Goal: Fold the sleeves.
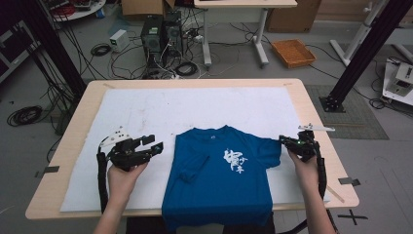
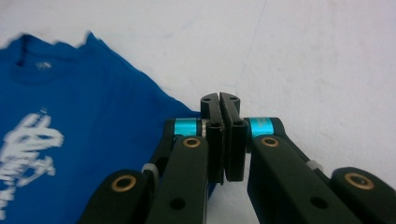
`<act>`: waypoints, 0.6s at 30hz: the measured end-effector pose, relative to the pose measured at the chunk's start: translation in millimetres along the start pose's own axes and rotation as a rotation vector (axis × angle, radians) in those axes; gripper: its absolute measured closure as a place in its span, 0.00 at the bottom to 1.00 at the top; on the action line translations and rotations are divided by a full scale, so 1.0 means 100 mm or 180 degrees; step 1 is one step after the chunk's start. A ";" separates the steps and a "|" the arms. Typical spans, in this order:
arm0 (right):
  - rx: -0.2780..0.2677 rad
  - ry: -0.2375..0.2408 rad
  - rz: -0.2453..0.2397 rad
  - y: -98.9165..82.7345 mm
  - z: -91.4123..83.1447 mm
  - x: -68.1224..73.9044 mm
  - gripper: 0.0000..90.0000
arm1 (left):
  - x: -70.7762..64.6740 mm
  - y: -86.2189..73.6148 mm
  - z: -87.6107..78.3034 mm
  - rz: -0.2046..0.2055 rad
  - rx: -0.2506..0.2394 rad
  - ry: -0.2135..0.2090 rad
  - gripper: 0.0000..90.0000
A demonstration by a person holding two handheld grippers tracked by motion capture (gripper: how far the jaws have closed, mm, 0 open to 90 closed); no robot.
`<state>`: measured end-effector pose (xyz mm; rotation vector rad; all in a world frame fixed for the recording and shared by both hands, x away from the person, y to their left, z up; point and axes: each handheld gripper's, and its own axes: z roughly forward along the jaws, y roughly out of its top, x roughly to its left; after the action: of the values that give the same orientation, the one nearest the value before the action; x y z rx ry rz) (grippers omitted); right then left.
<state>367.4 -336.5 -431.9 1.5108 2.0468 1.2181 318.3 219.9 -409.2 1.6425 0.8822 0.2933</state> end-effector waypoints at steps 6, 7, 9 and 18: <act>-0.0168 0.0135 -0.0155 0.15 -0.17 0.39 0.99 | 0.02 0.01 0.00 -0.0029 -0.0009 -0.0030 0.49; -0.0163 0.0163 -0.0192 0.17 -0.17 0.48 0.99 | 0.02 0.01 0.01 -0.0034 0.0001 -0.0040 0.49; -0.0145 0.0200 -0.0308 0.21 -0.15 0.67 0.99 | 0.02 0.01 0.02 -0.0041 0.0009 -0.0051 0.49; -0.0003 0.0389 -0.0807 0.21 0.17 1.47 0.99 | -0.02 0.00 0.05 -0.0044 0.0061 -0.0099 0.49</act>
<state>334.4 -196.3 -393.0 1.1573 2.2337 1.2353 320.2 215.2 -409.8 1.6538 0.8751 0.2498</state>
